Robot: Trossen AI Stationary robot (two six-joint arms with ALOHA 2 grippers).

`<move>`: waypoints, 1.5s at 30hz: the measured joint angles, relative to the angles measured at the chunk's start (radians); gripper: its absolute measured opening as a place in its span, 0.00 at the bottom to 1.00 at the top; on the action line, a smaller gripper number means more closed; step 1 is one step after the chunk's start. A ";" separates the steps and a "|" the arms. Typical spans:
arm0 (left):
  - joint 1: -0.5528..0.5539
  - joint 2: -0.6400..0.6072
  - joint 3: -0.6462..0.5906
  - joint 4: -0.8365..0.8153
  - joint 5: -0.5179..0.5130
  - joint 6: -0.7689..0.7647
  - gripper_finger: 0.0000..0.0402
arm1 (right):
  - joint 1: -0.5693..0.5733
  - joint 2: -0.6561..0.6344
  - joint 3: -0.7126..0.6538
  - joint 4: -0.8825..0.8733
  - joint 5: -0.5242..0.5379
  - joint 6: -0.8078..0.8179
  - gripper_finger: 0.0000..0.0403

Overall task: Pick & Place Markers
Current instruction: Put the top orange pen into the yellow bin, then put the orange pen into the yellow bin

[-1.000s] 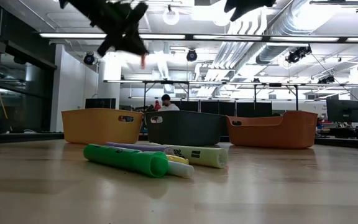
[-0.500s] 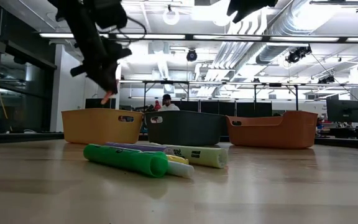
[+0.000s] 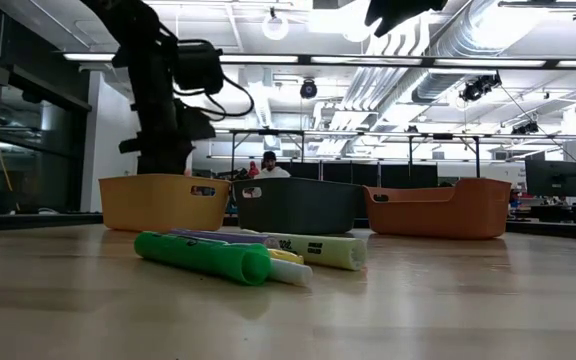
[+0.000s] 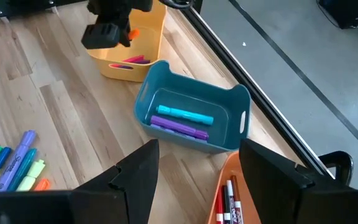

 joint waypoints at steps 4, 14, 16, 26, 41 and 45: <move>0.000 0.023 0.000 -0.005 0.005 0.002 0.10 | 0.000 0.000 0.000 0.000 0.000 0.000 0.52; 0.000 0.035 0.000 -0.020 0.024 0.008 0.25 | 0.000 0.000 0.000 0.003 0.001 0.000 0.52; 0.000 0.035 0.000 -0.020 0.029 0.031 0.26 | 0.000 0.000 0.000 0.003 0.001 0.000 0.52; 0.000 0.025 0.001 -0.022 0.110 0.055 0.27 | 0.000 0.000 0.000 0.007 -0.001 0.019 0.52; -0.053 -0.205 0.139 -0.045 0.184 0.232 0.27 | 0.000 0.022 -0.001 0.037 -0.054 0.110 0.52; -0.129 -0.276 0.140 -0.050 0.182 0.282 0.27 | 0.000 0.050 -0.001 0.092 -0.116 0.108 0.52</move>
